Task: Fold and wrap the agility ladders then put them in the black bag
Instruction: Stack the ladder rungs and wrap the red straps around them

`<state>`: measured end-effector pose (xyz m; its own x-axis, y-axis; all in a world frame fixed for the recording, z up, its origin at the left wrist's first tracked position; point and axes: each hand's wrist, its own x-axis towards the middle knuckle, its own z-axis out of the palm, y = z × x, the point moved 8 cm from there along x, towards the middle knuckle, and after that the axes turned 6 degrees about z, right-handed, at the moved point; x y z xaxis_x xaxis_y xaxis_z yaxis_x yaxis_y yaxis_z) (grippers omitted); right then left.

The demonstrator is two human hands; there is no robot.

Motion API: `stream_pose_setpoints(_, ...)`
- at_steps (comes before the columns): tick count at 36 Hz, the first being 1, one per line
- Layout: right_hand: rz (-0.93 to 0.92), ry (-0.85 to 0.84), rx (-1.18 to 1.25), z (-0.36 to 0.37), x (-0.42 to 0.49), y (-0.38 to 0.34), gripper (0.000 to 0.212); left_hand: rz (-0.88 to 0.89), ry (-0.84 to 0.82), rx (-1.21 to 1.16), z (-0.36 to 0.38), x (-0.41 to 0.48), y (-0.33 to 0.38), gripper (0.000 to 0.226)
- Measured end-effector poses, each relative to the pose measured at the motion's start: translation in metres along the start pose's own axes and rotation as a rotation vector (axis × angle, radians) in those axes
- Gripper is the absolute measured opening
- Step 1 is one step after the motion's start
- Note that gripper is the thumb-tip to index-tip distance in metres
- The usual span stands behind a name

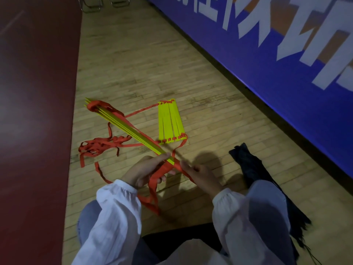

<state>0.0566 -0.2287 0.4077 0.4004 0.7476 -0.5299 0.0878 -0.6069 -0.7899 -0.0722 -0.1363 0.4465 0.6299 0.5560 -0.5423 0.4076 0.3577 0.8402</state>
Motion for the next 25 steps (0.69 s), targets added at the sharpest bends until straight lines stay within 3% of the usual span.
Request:
stream_pose_setpoints(12,-0.041,0.032,-0.015,0.003,-0.003,-0.007,0.043,0.06,0.083,0.009,-0.005,0.0,0.008,0.029)
stream_pose_setpoints(18,-0.036,-0.106,0.008,0.003,-0.005,-0.008,0.044,0.091,0.077,0.147,-0.01,-0.003,0.012,0.035)
stream_pose_setpoints(25,-0.063,-0.169,-0.017,-0.001,-0.009,-0.015,0.039,0.203,-0.014,0.109,-0.01,-0.002,0.018,0.047)
